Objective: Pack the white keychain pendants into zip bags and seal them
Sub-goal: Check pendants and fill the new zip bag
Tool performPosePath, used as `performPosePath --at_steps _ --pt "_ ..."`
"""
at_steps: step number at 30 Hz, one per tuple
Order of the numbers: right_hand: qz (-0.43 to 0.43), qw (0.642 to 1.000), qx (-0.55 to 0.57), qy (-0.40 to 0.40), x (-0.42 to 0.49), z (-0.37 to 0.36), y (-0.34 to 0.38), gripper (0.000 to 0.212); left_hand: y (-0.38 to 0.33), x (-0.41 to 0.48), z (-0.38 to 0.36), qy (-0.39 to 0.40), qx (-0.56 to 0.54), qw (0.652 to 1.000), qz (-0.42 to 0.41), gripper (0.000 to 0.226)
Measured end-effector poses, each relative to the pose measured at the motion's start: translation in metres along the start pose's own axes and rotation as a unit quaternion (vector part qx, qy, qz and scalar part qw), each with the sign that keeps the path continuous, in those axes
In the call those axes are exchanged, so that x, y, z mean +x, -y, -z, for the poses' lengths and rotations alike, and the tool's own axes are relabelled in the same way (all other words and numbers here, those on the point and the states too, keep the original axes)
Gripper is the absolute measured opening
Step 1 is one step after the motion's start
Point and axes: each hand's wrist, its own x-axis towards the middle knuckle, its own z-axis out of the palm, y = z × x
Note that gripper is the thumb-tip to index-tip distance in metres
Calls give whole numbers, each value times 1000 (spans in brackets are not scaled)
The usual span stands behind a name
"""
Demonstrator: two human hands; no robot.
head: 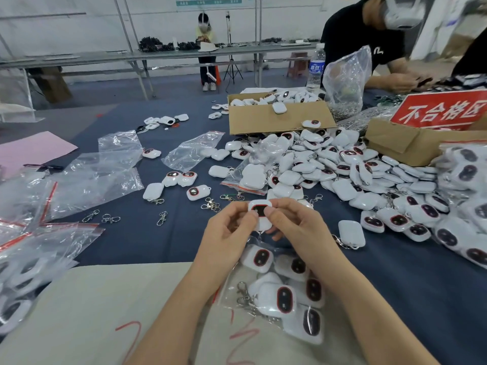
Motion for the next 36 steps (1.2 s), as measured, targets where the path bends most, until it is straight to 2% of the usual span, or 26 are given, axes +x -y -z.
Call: performPosePath --at_steps 7,13,18,26,36 --pt "-47 998 38 28 4 4 -3 11 3 1 1 9 -12 1000 18 13" --pt "-32 997 34 54 5 12 4 14 0 0 0 1 -9 1000 10 14" --pt "-8 999 0 50 6 15 5 10 -1 0 -1 -1 11 1000 6 15" --pt "-18 1000 7 14 4 6 -1 8 3 3 -1 -14 45 999 9 13" --pt "-15 1000 1 8 3 8 -2 11 2 4 -1 -7 56 998 10 15"
